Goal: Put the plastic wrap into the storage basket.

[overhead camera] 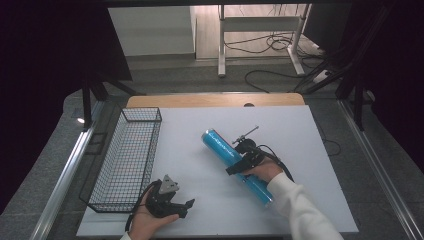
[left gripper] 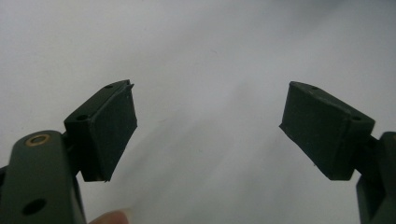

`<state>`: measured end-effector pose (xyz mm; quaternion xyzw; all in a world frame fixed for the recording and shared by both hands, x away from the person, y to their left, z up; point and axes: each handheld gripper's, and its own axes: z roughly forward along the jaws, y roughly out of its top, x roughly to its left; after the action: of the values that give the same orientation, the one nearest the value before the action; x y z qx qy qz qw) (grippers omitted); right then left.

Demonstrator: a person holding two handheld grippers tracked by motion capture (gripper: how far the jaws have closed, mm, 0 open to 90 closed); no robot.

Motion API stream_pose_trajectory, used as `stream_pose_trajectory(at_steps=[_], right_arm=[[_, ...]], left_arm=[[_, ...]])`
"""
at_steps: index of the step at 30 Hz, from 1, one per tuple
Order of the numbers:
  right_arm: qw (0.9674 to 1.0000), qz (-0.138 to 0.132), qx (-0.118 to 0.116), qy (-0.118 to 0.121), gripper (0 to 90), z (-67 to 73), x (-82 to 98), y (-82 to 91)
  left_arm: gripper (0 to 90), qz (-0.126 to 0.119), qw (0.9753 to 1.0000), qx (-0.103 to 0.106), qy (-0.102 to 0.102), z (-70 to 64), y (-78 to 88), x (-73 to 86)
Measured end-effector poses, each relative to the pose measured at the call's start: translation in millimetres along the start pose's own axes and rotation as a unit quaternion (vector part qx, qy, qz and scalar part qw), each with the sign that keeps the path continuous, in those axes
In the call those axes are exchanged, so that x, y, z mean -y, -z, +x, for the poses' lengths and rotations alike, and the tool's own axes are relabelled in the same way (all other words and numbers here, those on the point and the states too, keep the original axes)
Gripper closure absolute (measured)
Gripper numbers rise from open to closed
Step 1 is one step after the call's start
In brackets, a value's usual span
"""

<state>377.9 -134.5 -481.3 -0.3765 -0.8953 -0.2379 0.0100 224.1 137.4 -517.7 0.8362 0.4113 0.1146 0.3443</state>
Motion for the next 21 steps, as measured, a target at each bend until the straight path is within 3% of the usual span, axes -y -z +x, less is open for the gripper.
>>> stream_pose_trajectory(at_steps=[11, 14, 18, 21], right_arm=[[0.9967, -0.061, -0.052, -0.013, 31.3, 19.6, 10.7, 31.8], [0.9964, -0.065, -0.053, -0.014, 31.4, 21.4, 13.6, 33.5], [0.9949, -0.078, -0.06, -0.023, 31.4, 22.1, 21.6, 36.2], [0.9934, -0.088, -0.068, -0.03, 31.3, 21.8, 28.3, 38.0]], left_arm=[[17.7, -0.005, 0.9999, 0.004, 0.008, -0.2, -0.3, -0.9], [17.6, -0.007, 0.9999, 0.004, 0.01, -0.3, 0.1, -1.5], [17.1, -0.021, 0.9992, 0.018, 0.028, 1.1, 2.0, -4.0], [16.6, -0.038, 0.9974, 0.035, 0.05, 3.1, 3.8, -7.5]])
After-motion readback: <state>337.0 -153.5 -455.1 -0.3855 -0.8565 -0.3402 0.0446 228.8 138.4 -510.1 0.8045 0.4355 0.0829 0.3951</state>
